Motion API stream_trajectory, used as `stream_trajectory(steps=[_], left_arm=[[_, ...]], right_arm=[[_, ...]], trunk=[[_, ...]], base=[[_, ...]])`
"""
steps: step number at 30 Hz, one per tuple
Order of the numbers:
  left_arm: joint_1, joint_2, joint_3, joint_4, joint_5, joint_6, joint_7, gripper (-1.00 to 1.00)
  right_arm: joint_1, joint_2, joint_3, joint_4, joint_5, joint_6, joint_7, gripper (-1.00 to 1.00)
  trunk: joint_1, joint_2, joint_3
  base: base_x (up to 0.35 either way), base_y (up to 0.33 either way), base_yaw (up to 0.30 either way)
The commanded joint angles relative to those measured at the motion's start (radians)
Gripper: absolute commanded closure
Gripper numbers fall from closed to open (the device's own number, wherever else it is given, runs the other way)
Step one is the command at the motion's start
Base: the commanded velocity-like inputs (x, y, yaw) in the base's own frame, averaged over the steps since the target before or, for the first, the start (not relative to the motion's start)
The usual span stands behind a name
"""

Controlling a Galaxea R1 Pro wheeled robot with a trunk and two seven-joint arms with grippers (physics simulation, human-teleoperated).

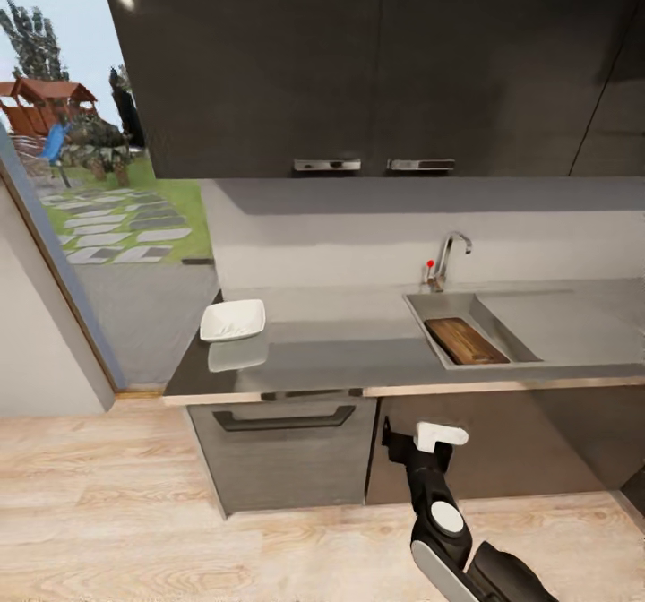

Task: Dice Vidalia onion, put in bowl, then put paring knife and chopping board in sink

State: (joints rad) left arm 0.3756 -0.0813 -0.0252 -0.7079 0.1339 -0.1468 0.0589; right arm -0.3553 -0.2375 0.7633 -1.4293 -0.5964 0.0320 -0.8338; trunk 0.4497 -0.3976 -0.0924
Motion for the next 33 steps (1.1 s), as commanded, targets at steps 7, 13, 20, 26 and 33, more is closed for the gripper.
stream_trajectory(steps=[7,13,20,26,33], left_arm=[[0.000,0.001,-0.002,-0.002,0.008,-0.003,0.004,-1.00],[-0.001,0.005,-0.001,-0.009,0.005,-0.002,0.012,-1.00],[-0.022,0.038,0.001,-0.008,0.004,0.003,0.016,-1.00],[-0.038,0.065,0.004,-0.006,0.006,0.005,0.018,-1.00],[-0.040,0.068,0.006,0.028,0.006,0.006,0.047,-1.00]], right_arm=[[-0.001,0.000,0.108,0.138,-0.054,-0.086,-0.002,-1.00],[-0.001,0.011,0.184,0.381,-0.101,-0.175,0.151,-1.00],[-0.001,0.039,0.194,0.707,-0.225,-0.215,0.430,-1.00],[-0.001,0.136,0.193,1.106,-0.237,-0.307,0.663,-1.00],[0.044,0.216,0.192,1.401,-0.235,-0.386,0.809,-1.00]], trunk=[[0.000,-0.002,-0.002],[0.000,-0.002,-0.002],[0.000,-0.002,-0.002],[0.000,-0.002,-0.002],[0.000,-0.002,-0.002]], base=[[-0.052,0.034,0.000],[-0.003,0.002,0.000],[0.000,0.000,0.000],[0.000,0.000,0.000],[0.000,0.000,0.000]])
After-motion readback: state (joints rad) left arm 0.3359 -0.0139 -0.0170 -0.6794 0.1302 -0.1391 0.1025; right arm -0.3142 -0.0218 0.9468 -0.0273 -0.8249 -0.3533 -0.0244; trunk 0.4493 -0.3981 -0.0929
